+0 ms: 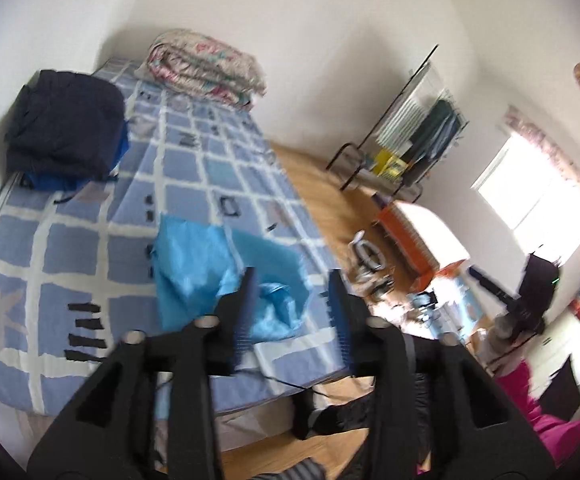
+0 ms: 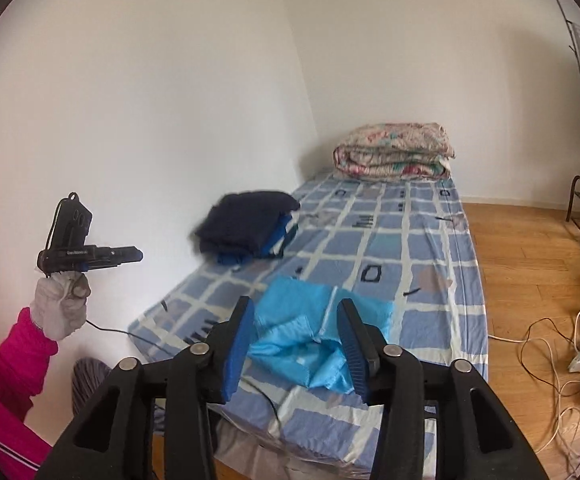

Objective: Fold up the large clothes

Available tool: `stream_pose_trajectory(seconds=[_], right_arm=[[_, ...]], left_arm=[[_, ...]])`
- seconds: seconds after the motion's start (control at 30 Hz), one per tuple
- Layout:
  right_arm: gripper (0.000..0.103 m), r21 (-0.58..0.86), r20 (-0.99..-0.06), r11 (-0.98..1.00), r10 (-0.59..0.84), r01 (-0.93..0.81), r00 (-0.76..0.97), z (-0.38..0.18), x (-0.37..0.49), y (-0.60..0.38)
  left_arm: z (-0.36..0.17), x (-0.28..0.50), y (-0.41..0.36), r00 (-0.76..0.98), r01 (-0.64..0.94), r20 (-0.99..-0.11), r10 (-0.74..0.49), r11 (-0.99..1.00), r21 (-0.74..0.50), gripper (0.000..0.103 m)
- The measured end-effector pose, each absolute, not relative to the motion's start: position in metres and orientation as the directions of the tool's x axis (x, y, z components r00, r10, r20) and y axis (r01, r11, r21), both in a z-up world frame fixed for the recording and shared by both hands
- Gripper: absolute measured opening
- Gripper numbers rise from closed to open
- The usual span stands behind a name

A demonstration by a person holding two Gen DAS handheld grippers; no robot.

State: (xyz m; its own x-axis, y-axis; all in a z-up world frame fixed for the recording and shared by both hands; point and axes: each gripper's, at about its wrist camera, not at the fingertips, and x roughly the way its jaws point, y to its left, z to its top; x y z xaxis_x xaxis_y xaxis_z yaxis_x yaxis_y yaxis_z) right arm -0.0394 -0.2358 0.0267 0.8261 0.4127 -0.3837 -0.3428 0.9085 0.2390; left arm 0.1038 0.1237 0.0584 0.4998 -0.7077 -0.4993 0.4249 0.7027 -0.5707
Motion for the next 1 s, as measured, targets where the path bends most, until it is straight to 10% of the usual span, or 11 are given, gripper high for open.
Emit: stream_pose_trajectory(seconds=[0.2,0.77,0.93,1.0], right_arm=[[0.064,0.293,-0.416,0.907,0.406,-0.302,0.814,-0.001,-0.013,-0.237],[0.07,0.543,-0.73,0.834,0.411,0.097,0.546,-0.24,0.183,-0.275],[0.057,0.57,-0.726,0.818,0.461,0.072,0.511,-0.258,0.203,-0.267],[0.03,0.57,-0.73,0.821,0.484,0.039,0.483,-0.263,0.209,-0.259]], left_arm=[[0.041,0.131,0.118,0.483,0.374,-0.505,-0.715,0.69,-0.62,0.064],[-0.228,0.283,0.089,0.292,-0.055,-0.704,-0.648,0.723,-0.689,0.064],[-0.255,0.302,0.066,0.206,-0.012,-0.703,-0.681,0.716,-0.698,0.028],[-0.266,0.304,0.057,0.164,0.011,-0.711,-0.684,0.722,-0.692,0.005]])
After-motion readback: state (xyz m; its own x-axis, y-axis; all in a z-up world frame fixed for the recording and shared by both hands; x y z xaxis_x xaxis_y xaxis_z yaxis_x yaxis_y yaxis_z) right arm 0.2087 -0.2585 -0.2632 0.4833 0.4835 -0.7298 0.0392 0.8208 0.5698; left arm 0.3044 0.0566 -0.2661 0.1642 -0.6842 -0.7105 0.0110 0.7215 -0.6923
